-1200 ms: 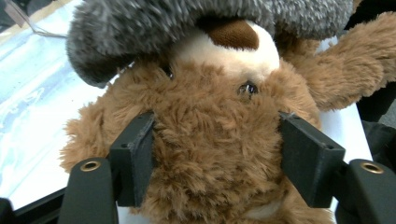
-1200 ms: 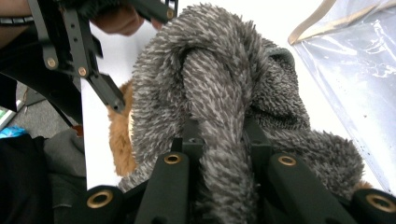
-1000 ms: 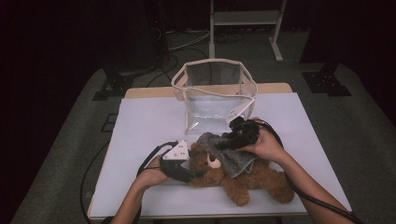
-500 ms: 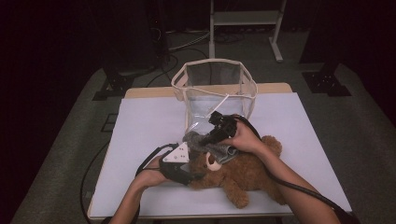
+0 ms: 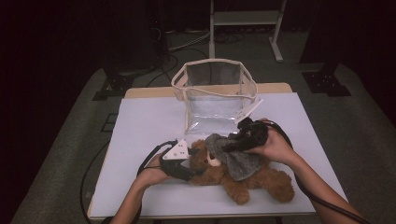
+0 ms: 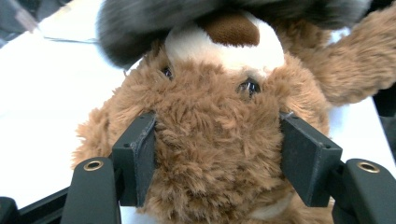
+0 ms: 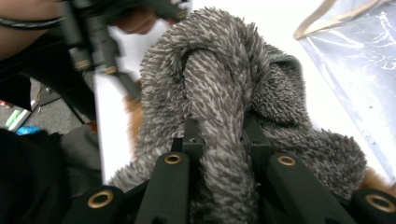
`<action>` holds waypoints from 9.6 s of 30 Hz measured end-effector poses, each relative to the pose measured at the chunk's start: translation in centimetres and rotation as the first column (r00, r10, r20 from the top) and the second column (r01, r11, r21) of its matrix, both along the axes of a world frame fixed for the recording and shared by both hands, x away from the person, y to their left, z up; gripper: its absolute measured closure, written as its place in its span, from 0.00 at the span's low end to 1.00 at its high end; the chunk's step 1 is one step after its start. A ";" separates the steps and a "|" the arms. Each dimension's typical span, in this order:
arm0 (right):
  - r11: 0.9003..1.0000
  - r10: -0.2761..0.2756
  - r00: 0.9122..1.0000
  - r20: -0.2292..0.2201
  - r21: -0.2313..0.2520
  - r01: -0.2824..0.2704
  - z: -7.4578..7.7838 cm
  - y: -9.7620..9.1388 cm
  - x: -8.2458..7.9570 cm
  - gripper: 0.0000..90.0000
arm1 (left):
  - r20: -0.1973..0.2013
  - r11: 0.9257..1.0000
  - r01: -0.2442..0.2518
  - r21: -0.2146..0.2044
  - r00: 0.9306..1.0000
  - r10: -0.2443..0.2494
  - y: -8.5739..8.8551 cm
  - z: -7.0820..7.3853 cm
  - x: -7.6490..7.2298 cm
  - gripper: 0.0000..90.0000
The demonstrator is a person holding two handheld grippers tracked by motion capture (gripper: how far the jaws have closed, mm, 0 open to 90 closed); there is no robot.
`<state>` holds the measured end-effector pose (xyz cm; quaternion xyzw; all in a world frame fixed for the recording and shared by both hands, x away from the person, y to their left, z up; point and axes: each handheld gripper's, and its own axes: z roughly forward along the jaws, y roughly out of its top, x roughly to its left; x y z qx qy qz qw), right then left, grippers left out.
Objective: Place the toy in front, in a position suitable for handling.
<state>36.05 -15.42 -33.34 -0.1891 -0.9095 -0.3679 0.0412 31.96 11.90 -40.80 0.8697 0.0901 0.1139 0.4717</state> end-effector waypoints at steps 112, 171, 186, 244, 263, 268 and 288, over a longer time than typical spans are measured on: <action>0.996 -0.005 1.000 0.000 -0.088 0.005 -0.3 5.9 4.3 0.84 | -0.024 0.996 0.073 0.051 0.997 -0.072 0.7 -0.1 -0.4 0.41; 0.988 0.112 0.985 0.135 -0.117 -0.096 -0.3 8.1 -0.9 0.84 | -0.024 0.998 -0.063 0.006 0.998 0.063 1.2 -0.4 1.2 0.36; 0.997 -0.040 0.993 0.108 -0.061 0.047 0.8 1.0 0.8 0.84 | -0.046 1.000 -0.006 0.023 0.999 0.007 1.0 -0.4 0.7 0.35; 0.998 0.017 0.998 0.060 -0.057 -0.014 -2.2 -0.6 -2.9 0.84 | -0.033 0.988 0.153 0.021 0.988 -0.152 -1.2 2.1 -1.0 0.25; 0.999 -0.047 0.998 0.051 0.004 0.047 -1.6 -3.7 -3.7 0.84 | -0.059 0.982 0.185 0.026 0.981 -0.184 -1.8 2.8 -1.1 0.22; 1.000 -0.026 0.997 0.068 -0.013 0.027 -1.6 -2.6 -3.7 0.83 | -0.063 0.978 0.203 0.055 0.978 -0.200 -2.0 2.1 -1.4 0.26; 0.998 -0.047 0.998 0.045 -0.028 0.048 -3.1 -1.5 -1.0 0.83 | -0.028 0.961 0.247 0.121 0.969 -0.246 -2.0 2.1 -2.6 0.30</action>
